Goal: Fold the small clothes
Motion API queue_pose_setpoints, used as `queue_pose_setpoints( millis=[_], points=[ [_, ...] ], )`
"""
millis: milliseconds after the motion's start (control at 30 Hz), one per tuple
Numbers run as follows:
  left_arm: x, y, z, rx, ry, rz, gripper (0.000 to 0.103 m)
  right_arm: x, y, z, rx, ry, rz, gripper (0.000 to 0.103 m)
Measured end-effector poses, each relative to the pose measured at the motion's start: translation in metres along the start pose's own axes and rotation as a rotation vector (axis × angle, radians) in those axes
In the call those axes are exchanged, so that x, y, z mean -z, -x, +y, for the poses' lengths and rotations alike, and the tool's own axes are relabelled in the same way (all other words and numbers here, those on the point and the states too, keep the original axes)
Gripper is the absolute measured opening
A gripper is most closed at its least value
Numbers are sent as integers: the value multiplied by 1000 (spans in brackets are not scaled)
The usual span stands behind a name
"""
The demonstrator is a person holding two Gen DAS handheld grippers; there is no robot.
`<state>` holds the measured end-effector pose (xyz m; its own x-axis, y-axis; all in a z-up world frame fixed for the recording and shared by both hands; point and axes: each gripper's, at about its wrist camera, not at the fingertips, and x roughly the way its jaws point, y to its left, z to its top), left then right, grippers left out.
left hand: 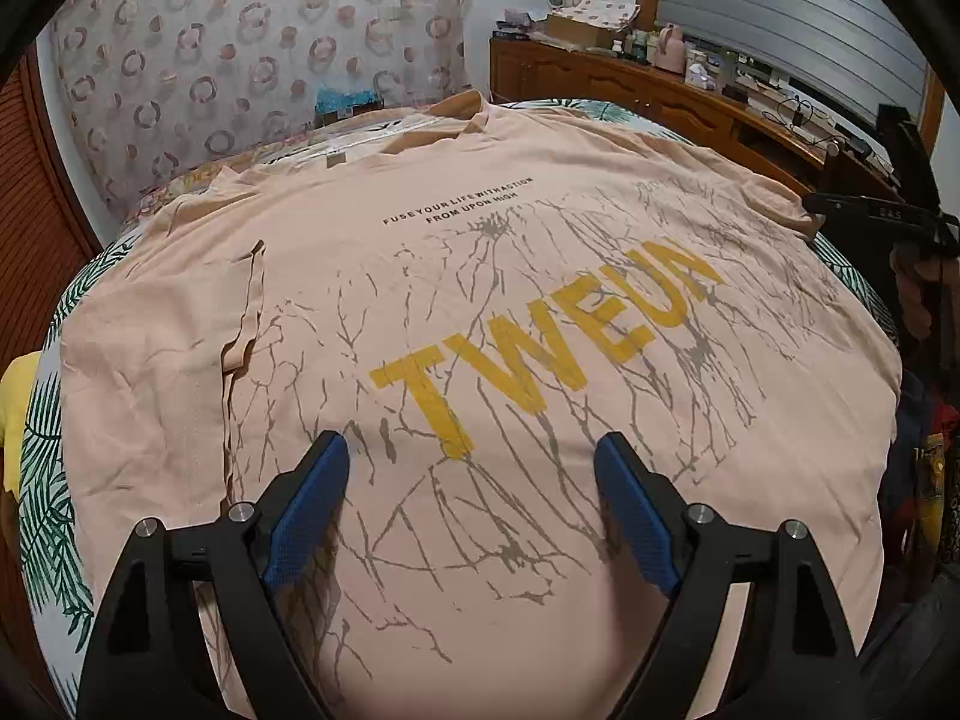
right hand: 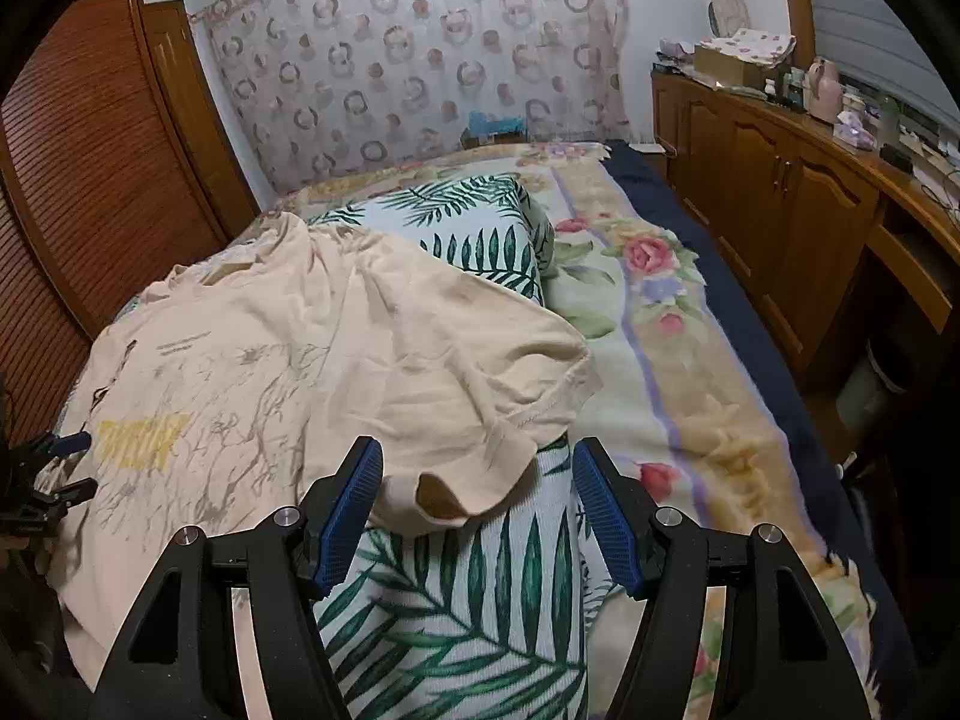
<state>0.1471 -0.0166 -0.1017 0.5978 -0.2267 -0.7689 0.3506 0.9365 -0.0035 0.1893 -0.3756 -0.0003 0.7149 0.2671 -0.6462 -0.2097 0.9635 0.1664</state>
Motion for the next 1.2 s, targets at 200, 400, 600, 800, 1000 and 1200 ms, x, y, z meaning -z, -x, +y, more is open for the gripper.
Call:
queue_pose_setpoints(
  millis=[200,400,600,800,1000,1200],
  points=[
    [0,0,0,0,0,-1,85,-9,-23,-3,15,9,53,55],
    [-1,0,0,0,0,-2,85,-13,-27,5,121,134,61,13],
    [-1,0,0,-1,0,1,85,-15,-22,29,156,240,47,5],
    [0,13,-1,-40,25,-40,85,-33,0,58,104,269,-71,4],
    [-9,49,-9,-22,56,-137,85,-40,20,113,-35,374,-157,4],
    [-12,76,-24,-26,49,-213,85,-19,27,150,-200,417,-154,47]
  ],
)
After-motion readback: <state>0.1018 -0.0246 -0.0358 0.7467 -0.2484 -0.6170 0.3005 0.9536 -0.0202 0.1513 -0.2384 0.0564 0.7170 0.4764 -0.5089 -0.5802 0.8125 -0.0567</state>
